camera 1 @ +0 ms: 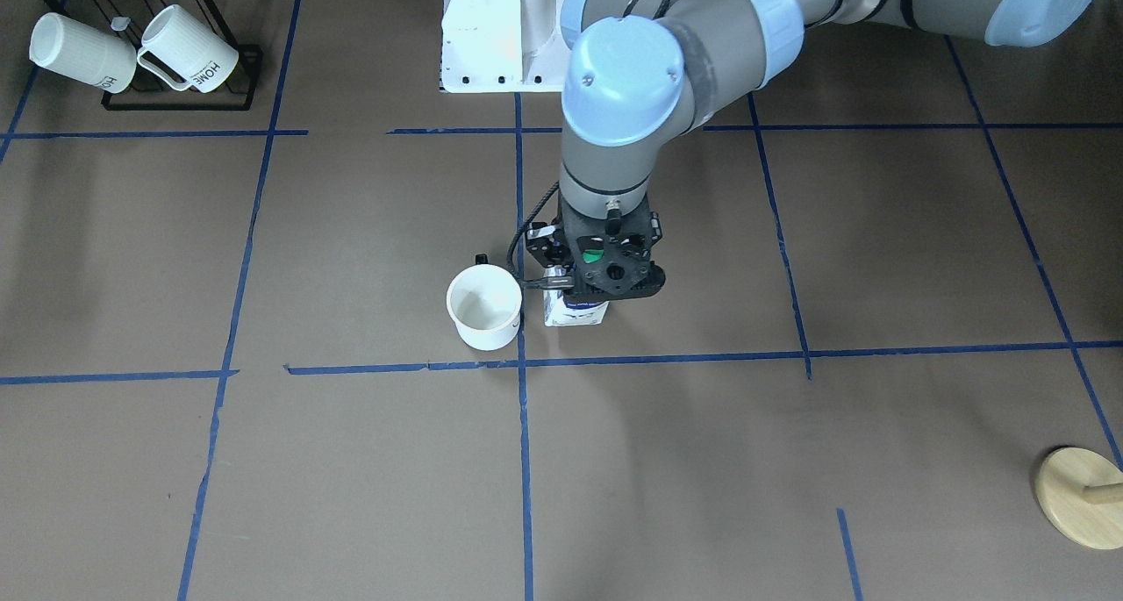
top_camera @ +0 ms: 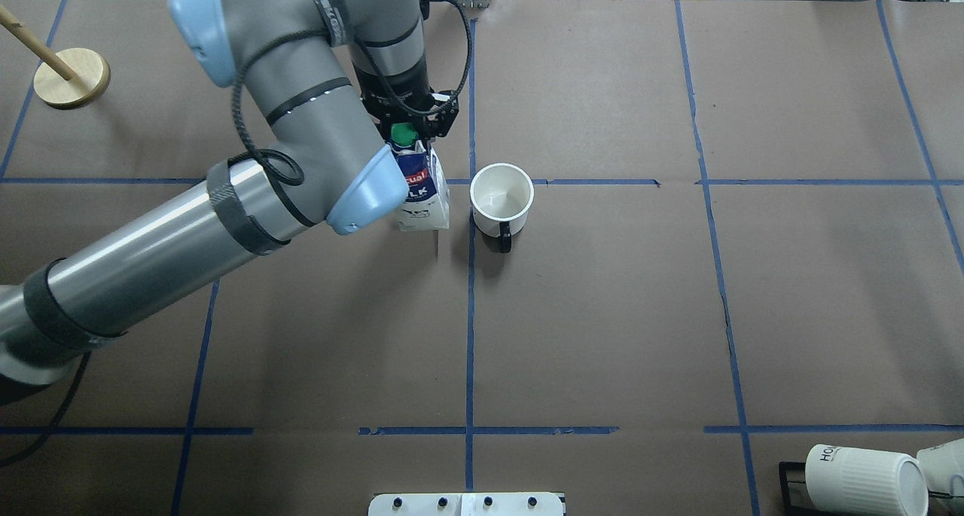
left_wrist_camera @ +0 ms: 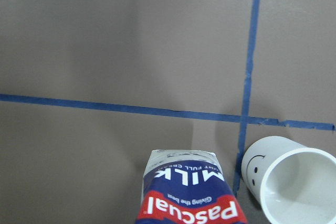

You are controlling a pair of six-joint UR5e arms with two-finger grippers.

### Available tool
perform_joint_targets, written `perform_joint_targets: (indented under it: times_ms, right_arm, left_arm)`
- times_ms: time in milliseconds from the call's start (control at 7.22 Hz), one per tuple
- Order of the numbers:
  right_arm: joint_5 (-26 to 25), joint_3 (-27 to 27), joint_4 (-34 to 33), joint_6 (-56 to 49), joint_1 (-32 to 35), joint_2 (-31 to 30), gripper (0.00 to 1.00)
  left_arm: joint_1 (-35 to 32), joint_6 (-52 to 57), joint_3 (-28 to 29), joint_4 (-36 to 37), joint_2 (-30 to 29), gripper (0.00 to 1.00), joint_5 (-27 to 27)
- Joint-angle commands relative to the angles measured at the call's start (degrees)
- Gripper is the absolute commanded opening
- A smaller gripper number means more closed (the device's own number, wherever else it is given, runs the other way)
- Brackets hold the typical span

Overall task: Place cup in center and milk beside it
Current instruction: 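Carry the milk carton with the left gripper beside the white mug, then release the carton and withdraw the left gripper out of view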

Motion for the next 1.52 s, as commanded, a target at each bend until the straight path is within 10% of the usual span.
perform_joint_targets:
  times_ms: [0, 554, 1108, 1385]
  right_arm:
    - [0.00, 0.03, 0.00, 0.09, 0.00, 0.00, 1.00]
    - [0.09, 0.03, 0.00, 0.09, 0.00, 0.00, 1.00]
    - [0.09, 0.03, 0.00, 0.09, 0.00, 0.09, 1.00]
    - [0.35, -0.06, 0.00, 0.09, 0.00, 0.00, 1.00]
  left_arm:
    - [0.94, 0.24, 1.70, -0.52, -0.78, 0.46, 0.77]
    - [1.56, -0.29, 1.79, -3.49, -0.34, 1.00, 1.56]
    - [-3.43, 7.73, -7.57, 6.97, 0.88, 1.00, 0.95]
    - [-9.66, 23.27, -20.12, 12.39, 13.20, 1.00, 0.43]
